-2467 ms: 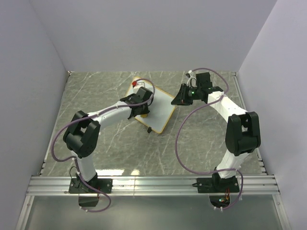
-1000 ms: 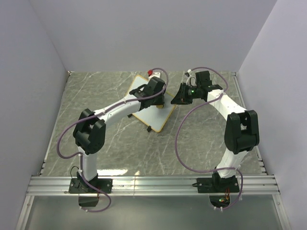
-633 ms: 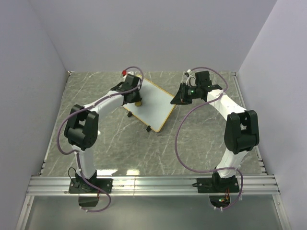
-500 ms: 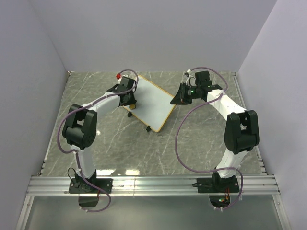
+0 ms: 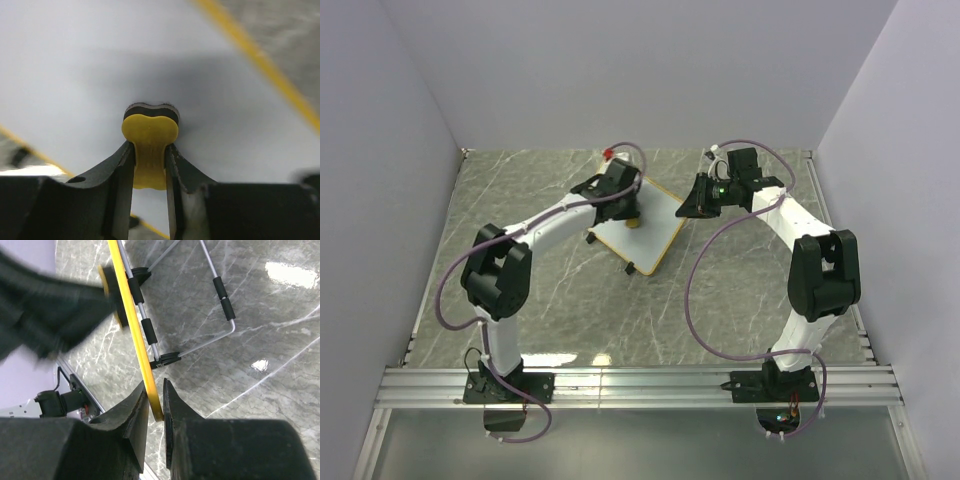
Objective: Erase the whiteboard
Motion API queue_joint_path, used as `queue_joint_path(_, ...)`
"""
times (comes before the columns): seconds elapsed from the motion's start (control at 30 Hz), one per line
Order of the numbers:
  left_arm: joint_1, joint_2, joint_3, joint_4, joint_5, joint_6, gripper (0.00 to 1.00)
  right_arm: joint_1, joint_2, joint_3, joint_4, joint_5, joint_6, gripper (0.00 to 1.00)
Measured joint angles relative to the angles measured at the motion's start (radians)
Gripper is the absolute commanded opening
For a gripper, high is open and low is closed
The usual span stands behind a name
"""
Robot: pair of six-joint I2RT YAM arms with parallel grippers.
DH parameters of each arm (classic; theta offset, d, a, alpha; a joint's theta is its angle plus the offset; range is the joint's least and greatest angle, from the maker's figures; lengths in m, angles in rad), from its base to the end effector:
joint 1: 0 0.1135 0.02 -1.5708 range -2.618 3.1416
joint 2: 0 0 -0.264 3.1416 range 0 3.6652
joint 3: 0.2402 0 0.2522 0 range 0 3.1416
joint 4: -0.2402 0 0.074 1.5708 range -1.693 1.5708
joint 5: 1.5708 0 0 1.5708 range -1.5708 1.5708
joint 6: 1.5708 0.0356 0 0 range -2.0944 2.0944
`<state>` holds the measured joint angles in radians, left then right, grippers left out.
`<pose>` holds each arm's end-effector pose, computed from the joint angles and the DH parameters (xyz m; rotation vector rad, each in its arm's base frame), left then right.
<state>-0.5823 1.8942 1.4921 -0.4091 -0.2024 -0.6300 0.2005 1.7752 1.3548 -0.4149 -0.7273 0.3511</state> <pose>0.3612 -0.2293 0.2442 -0.1536 2.3829 -0.3435 0.3767 0.1007 0.2522 -0.1700 2.4153 1.1286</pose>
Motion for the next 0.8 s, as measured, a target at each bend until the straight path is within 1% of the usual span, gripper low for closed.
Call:
queue_joint_path(0.1, -0.072, 0.001, 0.074, 0.0, 0.049, -0.011, 0.0, 0.0, 0.0, 0.0, 0.004, 0.0, 0.005, 0.0)
queue_joint_path(0.17, -0.101, 0.001, 0.113, -0.003, 0.075, -0.018, 0.0, 0.003, 0.0, 0.0, 0.006, 0.001, 0.01, 0.0)
queue_joint_path(0.33, -0.085, -0.009, 0.137, -0.034, 0.078, -0.021, 0.0, 0.003, 0.0, 0.0, 0.006, 0.009, 0.019, 0.0)
queue_joint_path(0.37, -0.079, -0.013, 0.137, -0.044, 0.076, -0.021, 0.0, 0.003, 0.0, 0.0, 0.006, 0.012, 0.022, 0.02)
queue_joint_path(0.43, -0.066, -0.024, 0.137, -0.062, 0.072, -0.022, 0.0, 0.005, 0.0, 0.0, 0.007, 0.016, 0.024, 0.12)
queue_joint_path(0.47, -0.056, -0.035, 0.137, -0.076, 0.066, -0.022, 0.0, 0.005, 0.0, 0.0, 0.008, 0.018, 0.026, 0.23)
queue_joint_path(0.53, -0.047, -0.056, 0.131, -0.087, 0.06, -0.022, 0.0, 0.006, 0.0, 0.0, 0.01, 0.027, 0.032, 0.31)
queue_joint_path(0.57, -0.04, -0.072, 0.126, -0.094, 0.056, -0.023, 0.0, 0.006, 0.0, 0.0, 0.009, 0.04, 0.034, 0.38)
queue_joint_path(0.6, -0.035, -0.087, 0.122, -0.099, 0.054, -0.024, 0.0, 0.006, 0.0, -0.001, 0.007, 0.055, 0.04, 0.42)
queue_joint_path(0.63, -0.029, -0.102, 0.118, -0.103, 0.049, -0.026, 0.0, 0.006, 0.0, -0.001, 0.006, 0.067, 0.042, 0.52)
queue_joint_path(0.67, -0.024, -0.116, 0.114, -0.108, 0.046, -0.027, 0.0, 0.006, 0.0, -0.001, 0.006, 0.077, 0.045, 0.57)
queue_joint_path(0.73, -0.013, -0.146, 0.106, -0.118, 0.038, -0.029, 0.0, 0.006, -0.003, -0.001, 0.008, 0.091, 0.048, 0.62)
queue_joint_path(0.8, -0.002, -0.171, 0.099, -0.132, 0.027, -0.031, 0.0, 0.003, -0.007, -0.005, 0.011, 0.099, 0.051, 0.71)
